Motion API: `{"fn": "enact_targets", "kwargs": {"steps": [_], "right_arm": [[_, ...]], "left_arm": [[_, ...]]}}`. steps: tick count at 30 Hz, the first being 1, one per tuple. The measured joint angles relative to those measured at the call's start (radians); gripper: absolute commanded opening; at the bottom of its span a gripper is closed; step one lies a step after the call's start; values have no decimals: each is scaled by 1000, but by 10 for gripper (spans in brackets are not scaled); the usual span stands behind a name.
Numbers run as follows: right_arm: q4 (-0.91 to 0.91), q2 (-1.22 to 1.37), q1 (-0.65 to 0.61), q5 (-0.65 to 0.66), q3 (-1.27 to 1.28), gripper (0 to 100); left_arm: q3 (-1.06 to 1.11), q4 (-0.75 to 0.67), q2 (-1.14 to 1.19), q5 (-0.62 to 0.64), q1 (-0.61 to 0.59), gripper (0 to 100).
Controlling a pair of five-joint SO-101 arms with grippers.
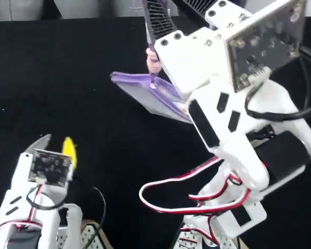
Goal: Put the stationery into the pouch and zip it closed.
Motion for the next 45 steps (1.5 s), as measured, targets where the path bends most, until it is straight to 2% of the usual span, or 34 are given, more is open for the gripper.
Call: {"fn": "enact_targets", "kwargs": {"steps": [6,13,20,25,29,33,38,45], "right_arm": [[74,-20,0,0,-11,11],[193,-37,0,0,-32,11],[255,-51,0,0,-35,11],[253,-49,0,0,-35,11],[158,-41,0,-5,11,11],[2,52,0,-11,107,11],[-172,155,-57,-52,187,11],[-434,262,-127,-57,195,11]], "left_arm": [[-35,0,0,0,239,153],[-146,0,0,0,419,153],[-152,-95,0,0,480,152],[-143,-123,0,66,488,152],[-133,-101,0,83,488,152],[-132,-49,0,137,555,152],[-132,18,0,190,617,152],[-141,74,0,203,621,151]]}}
